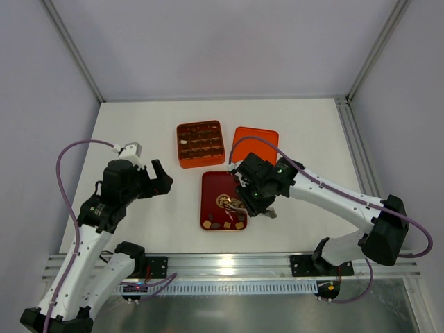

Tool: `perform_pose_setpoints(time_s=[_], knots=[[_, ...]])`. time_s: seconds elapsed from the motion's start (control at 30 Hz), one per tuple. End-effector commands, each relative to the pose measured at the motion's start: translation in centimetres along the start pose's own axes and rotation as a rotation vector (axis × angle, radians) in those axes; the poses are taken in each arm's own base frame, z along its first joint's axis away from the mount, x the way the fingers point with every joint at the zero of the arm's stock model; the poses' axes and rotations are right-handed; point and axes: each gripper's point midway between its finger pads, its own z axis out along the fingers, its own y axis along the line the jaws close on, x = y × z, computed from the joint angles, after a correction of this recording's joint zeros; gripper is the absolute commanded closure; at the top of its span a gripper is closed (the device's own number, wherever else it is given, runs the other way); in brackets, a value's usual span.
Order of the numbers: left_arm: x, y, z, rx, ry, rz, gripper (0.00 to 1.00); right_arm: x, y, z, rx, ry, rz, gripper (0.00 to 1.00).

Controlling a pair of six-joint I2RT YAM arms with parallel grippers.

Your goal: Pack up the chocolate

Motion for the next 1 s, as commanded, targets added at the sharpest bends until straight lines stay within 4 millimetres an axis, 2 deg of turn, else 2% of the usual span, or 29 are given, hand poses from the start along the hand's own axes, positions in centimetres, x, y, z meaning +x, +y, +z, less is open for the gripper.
perform_pose_setpoints(time_s=[0.0,0.3,0.57,0.97], knots=[[-0.5,-0.2,0.0,0.005,-0.027,-0.01,0.0,-0.2,0.3,-0.2,-0.018,-0.009,-0.012,0.61],[-0.6,-0.2,0.0,0.004,-0.029,-0.007,0.0,-1.0,0.3,-0.4,-0.017,-0.03,-0.007,0.63],[-0.6,-0.2,-0.1,0.007,-0.031,-0.007,0.0,-2.7,0.3,-1.1,-0.03,-0.09,0.025,0.64],[-0.6,-0.2,-0.1,0.005,-0.033,-0.009,0.0,-4.9,0.4,-0.7,-0.045,-0.139,0.055,0.64]])
